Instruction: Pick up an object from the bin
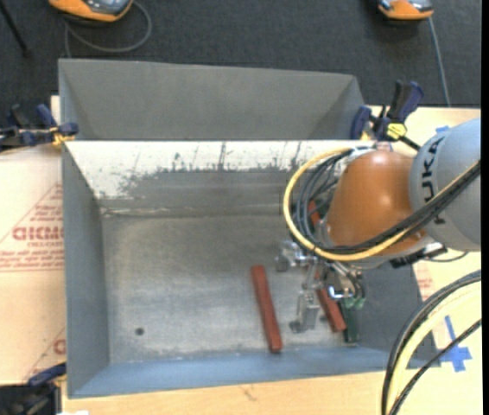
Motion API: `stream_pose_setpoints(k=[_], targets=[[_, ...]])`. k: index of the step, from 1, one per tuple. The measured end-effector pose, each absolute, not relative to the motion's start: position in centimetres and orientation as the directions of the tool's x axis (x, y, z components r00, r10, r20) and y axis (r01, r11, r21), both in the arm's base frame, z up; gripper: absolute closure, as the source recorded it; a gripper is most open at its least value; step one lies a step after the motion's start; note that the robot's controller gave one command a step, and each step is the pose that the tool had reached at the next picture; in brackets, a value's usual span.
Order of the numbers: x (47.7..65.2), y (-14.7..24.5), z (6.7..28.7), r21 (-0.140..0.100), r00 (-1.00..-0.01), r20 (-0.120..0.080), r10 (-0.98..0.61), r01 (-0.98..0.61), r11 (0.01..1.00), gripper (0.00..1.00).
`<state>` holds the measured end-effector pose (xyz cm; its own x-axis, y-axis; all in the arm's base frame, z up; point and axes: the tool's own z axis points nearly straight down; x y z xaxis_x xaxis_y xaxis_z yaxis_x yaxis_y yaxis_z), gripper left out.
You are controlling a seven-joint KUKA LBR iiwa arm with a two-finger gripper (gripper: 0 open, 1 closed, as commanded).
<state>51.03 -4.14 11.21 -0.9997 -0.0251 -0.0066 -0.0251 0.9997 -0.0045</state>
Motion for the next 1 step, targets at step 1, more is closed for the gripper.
stream_pose_setpoints(k=[1], targets=[[49.27,0.32,6.99,-0.001,-0.899,0.000,-0.437,-0.437,0.899,0.00]])
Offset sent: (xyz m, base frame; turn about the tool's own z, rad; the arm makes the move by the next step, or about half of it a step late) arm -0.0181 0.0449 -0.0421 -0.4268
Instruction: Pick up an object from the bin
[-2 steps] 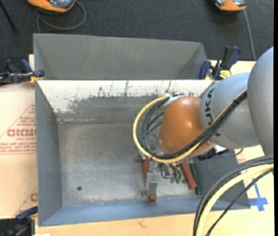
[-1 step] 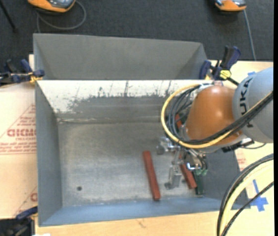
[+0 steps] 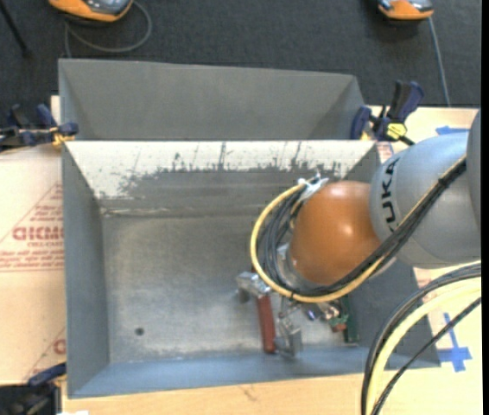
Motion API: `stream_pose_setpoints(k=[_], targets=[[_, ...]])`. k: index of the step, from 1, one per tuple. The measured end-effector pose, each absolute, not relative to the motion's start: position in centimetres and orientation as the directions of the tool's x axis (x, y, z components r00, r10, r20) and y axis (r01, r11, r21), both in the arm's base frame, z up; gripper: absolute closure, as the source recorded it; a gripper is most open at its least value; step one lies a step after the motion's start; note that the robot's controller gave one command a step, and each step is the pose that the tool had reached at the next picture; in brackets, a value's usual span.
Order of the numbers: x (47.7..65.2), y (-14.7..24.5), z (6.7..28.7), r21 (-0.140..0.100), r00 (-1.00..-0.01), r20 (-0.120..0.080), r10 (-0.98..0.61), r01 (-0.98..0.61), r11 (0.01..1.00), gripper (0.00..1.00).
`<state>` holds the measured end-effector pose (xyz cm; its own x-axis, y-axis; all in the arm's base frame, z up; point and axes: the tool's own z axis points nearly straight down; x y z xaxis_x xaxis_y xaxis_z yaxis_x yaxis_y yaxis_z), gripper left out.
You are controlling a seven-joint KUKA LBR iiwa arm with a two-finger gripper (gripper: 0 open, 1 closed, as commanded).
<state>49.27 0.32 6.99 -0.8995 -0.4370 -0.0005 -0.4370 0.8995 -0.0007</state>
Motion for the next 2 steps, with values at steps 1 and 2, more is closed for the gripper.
stream_pose_setpoints(k=[1,2], targets=[[49.3,0.4,7.2,0.001,-0.902,-0.003,-0.432,-0.432,0.902,1.00],[48.1,0.0,18.7,-0.005,-0.899,-0.008,-0.439,-0.439,0.899,1.00]])
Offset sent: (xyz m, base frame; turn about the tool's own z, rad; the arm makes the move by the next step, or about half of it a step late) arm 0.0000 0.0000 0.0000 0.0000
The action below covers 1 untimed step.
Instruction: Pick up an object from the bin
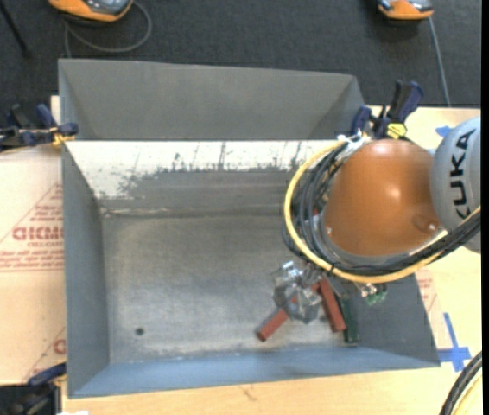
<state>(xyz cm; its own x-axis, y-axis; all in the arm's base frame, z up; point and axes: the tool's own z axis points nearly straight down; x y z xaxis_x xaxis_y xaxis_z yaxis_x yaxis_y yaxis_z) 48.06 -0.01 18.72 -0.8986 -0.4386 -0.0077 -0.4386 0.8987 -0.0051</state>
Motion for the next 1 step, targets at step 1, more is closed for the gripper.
stream_pose_setpoints(k=[1], targets=[[47.97,0.15,18.29,0.001,-0.899,-0.003,-0.438,-0.438,0.899,0.00]])
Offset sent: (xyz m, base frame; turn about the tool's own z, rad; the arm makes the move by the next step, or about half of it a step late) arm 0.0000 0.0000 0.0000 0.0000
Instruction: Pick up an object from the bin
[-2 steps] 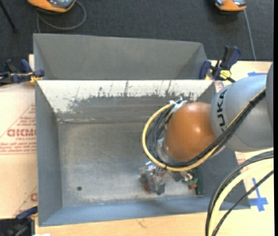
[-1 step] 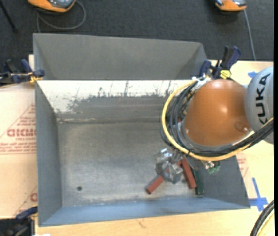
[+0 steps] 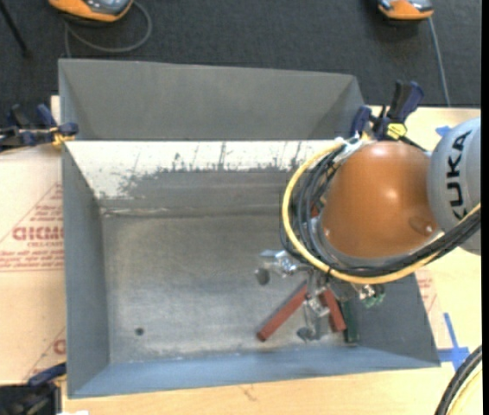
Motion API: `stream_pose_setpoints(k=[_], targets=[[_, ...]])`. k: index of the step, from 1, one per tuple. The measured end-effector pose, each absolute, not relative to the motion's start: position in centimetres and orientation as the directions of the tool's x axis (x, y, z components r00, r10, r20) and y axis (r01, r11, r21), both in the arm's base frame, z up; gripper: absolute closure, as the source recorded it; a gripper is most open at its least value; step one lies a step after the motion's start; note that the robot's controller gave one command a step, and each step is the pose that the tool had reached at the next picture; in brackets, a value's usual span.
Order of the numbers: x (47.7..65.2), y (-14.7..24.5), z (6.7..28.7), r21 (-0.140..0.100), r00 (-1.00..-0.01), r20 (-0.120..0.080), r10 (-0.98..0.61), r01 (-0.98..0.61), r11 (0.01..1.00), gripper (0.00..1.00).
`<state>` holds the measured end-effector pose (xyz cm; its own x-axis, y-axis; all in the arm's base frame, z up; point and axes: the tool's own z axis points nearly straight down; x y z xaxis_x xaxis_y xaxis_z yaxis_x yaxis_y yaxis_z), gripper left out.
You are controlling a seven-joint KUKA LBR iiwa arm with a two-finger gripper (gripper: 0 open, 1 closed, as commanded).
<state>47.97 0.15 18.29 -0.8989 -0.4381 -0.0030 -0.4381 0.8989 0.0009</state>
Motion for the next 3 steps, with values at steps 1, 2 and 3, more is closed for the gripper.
stream_pose_setpoints(k=[1,2,3], targets=[[49.7,0.4,6.6,0.003,-0.891,0.000,-0.454,-0.454,0.891,0.00],[49.8,0.4,7.0,0.002,-0.894,-0.004,-0.449,-0.449,0.894,1.00],[49.5,1.8,25.0,-0.006,-0.876,-0.010,-0.482,-0.482,0.876,1.00]])
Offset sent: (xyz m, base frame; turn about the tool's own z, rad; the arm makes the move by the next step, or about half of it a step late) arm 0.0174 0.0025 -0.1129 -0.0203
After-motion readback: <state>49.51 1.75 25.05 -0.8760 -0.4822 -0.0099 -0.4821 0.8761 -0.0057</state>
